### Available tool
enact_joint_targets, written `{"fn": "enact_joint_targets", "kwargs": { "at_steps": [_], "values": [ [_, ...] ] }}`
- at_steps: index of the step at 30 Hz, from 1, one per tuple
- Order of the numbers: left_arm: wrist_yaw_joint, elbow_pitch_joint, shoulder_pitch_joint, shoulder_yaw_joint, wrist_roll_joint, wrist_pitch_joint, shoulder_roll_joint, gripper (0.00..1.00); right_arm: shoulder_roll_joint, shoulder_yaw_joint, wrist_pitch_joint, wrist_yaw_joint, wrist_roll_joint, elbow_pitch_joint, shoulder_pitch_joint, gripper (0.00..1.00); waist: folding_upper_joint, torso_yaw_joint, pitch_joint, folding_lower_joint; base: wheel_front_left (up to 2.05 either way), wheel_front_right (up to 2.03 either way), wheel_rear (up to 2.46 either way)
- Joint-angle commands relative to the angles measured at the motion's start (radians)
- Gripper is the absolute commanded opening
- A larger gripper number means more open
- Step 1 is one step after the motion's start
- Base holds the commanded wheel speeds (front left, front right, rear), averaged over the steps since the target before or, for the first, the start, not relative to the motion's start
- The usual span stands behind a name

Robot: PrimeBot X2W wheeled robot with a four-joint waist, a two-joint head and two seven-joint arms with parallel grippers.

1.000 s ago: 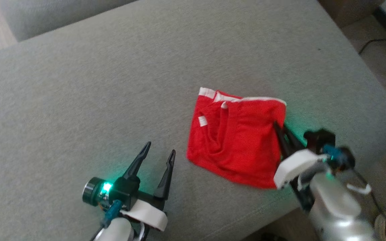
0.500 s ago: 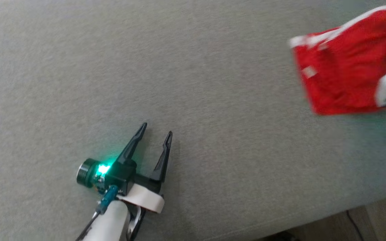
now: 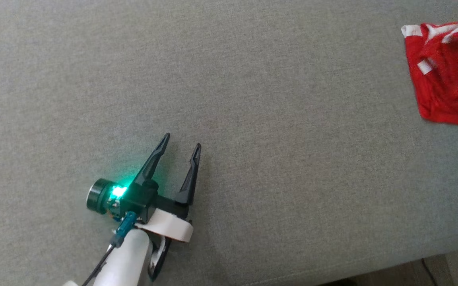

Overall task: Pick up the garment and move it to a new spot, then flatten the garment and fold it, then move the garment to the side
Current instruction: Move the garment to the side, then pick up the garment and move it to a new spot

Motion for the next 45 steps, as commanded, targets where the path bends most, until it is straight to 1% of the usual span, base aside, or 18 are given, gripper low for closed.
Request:
{"fn": "enact_joint_targets", "kwargs": {
  "at_steps": [1, 4, 6, 8, 12, 16, 19, 22, 25, 30, 34, 40, 43, 45],
  "values": [
    [0.014, -0.007, 0.000, 0.047, 0.002, -0.004, 0.013, 1.00, 0.013, -0.021, -0.023, -0.001, -0.023, -0.053, -0.017, 1.00, 0.0000, 0.002, -0.015, -0.0001, 0.00, 0.00, 0.00],
    [0.021, -0.004, 0.004, 0.052, -0.001, -0.004, 0.013, 1.00, 0.077, -0.025, -0.030, -0.001, -0.028, -0.100, -0.013, 1.00, 0.0000, 0.009, -0.037, -0.0001, 0.00, 0.00, 0.00],
    [0.027, -0.005, 0.010, 0.060, -0.004, -0.004, 0.012, 1.00, 0.140, 0.000, -0.031, -0.001, -0.008, -0.176, 0.009, 1.00, 0.0000, 0.016, -0.055, -0.0001, 0.00, 0.00, 0.00],
    [0.034, -0.005, 0.019, 0.070, -0.010, -0.004, 0.012, 1.00, 0.206, 0.033, -0.031, -0.001, 0.036, -0.255, 0.048, 1.00, 0.0000, 0.026, -0.074, -0.0001, 0.00, 0.00, 0.00],
    [0.057, -0.005, 0.041, 0.106, -0.027, -0.004, 0.011, 1.00, 0.299, 0.161, -0.031, -0.001, 0.135, -0.381, 0.153, 1.00, 0.0000, 0.053, -0.116, -0.0001, 0.00, 0.00, 0.00],
    [0.074, -0.004, 0.064, 0.143, -0.038, -0.004, 0.011, 1.00, 0.352, 0.290, -0.031, -0.001, 0.224, -0.482, 0.283, 1.00, 0.0000, 0.093, -0.160, -0.0001, 0.00, 0.00, 0.00],
    [0.081, -0.002, 0.083, 0.171, -0.041, -0.004, 0.011, 1.00, 0.373, 0.356, -0.031, -0.001, 0.263, -0.530, 0.391, 1.00, 0.0000, 0.127, -0.192, -0.0001, 0.00, 0.00, 0.00],
    [0.084, 0.001, 0.107, 0.195, -0.042, -0.004, 0.011, 1.00, 0.387, 0.380, -0.031, -0.001, 0.293, -0.557, 0.487, 1.00, 0.0000, 0.156, -0.222, -0.0001, 0.00, 0.00, 0.00],
    [0.084, 0.004, 0.126, 0.204, -0.038, -0.004, 0.011, 1.00, 0.394, 0.376, -0.031, -0.001, 0.303, -0.575, 0.546, 1.00, 0.0000, 0.172, -0.244, -0.0001, 0.00, 0.00, 0.00],
    [0.097, 0.005, 0.182, 0.237, -0.043, -0.004, 0.010, 1.00, 0.402, 0.336, -0.031, -0.001, 0.314, -0.602, 0.661, 1.00, 0.0000, 0.185, -0.291, -0.0001, 0.00, 0.00, 0.00],
    [0.099, -0.006, 0.213, 0.254, -0.051, -0.004, 0.010, 1.00, 0.403, 0.340, -0.032, -0.001, 0.344, -0.603, 0.688, 1.00, 0.0000, 0.179, -0.309, -0.0001, 0.00, 0.00, 0.00],
    [0.101, -0.005, 0.229, 0.252, -0.055, -0.004, 0.010, 1.00, 0.403, 0.349, -0.032, -0.001, 0.354, -0.603, 0.697, 1.00, 0.0000, 0.174, -0.318, -0.0001, 0.00, 0.00, 0.00],
    [0.103, -0.005, 0.220, 0.245, -0.061, -0.004, 0.010, 1.00, 0.403, 0.352, -0.032, -0.001, 0.350, -0.607, 0.697, 1.00, 0.0000, 0.194, -0.314, -0.0001, 0.00, 0.00, 0.00],
    [0.105, -0.003, 0.214, 0.241, -0.067, -0.004, 0.010, 1.00, 0.403, 0.358, -0.032, -0.001, 0.353, -0.609, 0.698, 1.00, 0.0000, 0.222, -0.306, -0.0001, 0.00, 0.00, 0.00]
  ]
}}
